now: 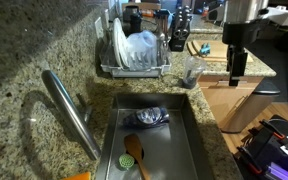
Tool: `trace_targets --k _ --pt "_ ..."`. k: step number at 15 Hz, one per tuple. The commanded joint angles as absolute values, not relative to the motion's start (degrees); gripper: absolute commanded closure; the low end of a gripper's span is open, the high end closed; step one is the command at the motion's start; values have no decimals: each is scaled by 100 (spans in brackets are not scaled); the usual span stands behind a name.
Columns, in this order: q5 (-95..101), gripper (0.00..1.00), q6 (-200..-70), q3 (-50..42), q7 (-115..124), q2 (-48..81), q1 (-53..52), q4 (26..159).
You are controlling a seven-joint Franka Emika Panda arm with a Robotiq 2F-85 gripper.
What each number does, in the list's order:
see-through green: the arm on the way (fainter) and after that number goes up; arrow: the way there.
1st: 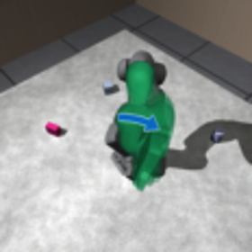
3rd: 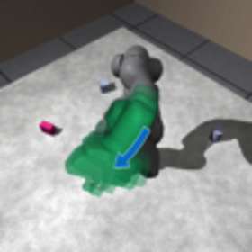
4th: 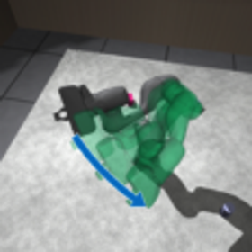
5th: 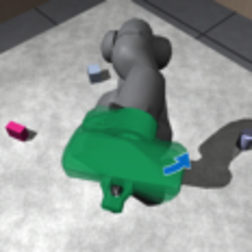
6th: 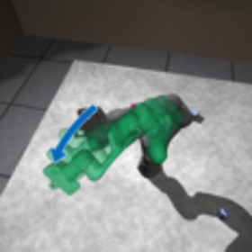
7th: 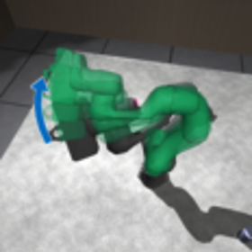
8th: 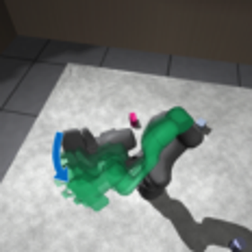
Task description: Open the faucet then close the faucet
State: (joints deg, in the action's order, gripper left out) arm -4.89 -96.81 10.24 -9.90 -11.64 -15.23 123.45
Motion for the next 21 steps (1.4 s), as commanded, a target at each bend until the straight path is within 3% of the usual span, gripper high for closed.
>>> trace_targets --k 1,6,10,15,21 --pt "-364 0 -9852 1074 -710 -1193 -1371 12356" --pt "-35 0 -11922 1431 -636 63 -1594 12154" --pt "256 0 -12781 1780 -678 942 -1905 11878" --pt "187 0 -12713 1728 -539 758 -1852 12125" --pt "-428 0 -15267 2098 -575 1490 -2099 11773"
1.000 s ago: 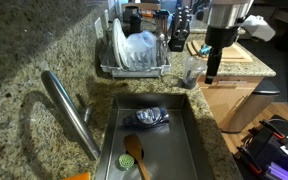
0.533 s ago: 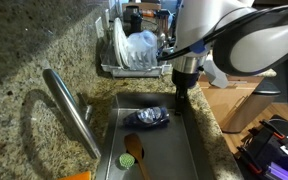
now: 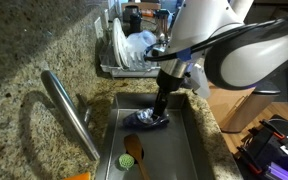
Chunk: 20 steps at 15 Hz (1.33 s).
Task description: Open the faucet then close the faucet
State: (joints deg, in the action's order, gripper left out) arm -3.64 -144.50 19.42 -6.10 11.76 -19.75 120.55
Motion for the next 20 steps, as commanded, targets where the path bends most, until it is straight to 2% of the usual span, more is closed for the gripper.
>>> trace_targets --k 1,3,4,8,14,15,20 --pt "-428 0 -15609 2164 -570 1611 -2145 11627" --pt "-305 0 -16450 2188 -460 1850 -2252 11470" --pt "-313 0 -15941 2184 -463 1586 -2190 11678" --pt "-186 0 -16197 2105 -369 1782 -2280 11559" --pt "98 0 -18332 2018 -455 3515 -2583 10116" --pt "35 0 -17927 2134 -370 2875 -2410 10773" --pt "84 0 -18069 2176 -405 3121 -2396 10587"
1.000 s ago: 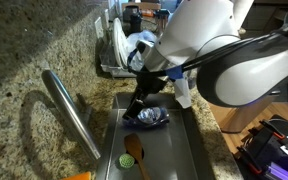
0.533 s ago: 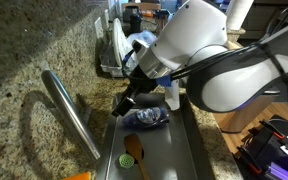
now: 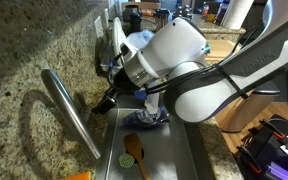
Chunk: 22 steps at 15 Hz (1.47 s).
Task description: Open the faucet then close the faucet
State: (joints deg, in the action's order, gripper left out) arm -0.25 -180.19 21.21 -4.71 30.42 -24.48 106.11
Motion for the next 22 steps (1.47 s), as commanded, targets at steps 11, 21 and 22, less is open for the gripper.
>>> trace_targets --k 11,21,22 --pt "303 0 -19101 2001 -383 4504 -2519 9281" --pt "505 0 -19539 1680 -318 5196 -2775 8654" --pt "445 0 -19519 1629 -288 5231 -2825 8605"
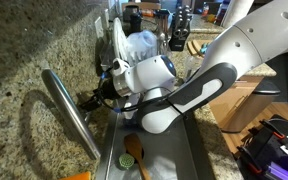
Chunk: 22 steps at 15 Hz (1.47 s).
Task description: Open the faucet then close the faucet
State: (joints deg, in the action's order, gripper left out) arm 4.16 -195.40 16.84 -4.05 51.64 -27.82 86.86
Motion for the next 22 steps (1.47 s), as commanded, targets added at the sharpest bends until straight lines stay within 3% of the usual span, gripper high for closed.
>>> trace_targets --k 1,8,9,10,19,22 --pt "568 0 -19528 1819 -308 5314 -2704 8549" --pt "503 0 -19658 1663 -278 5484 -2836 8255" --pt "484 25 -19616 1613 -285 5496 -2871 8230" --pt "452 26 -19602 1565 -280 5519 -2893 8188" --pt "351 91 -19623 1434 -204 5479 -2921 8117" --pt "-216 100 -19507 766 -111 5336 -3316 8174"
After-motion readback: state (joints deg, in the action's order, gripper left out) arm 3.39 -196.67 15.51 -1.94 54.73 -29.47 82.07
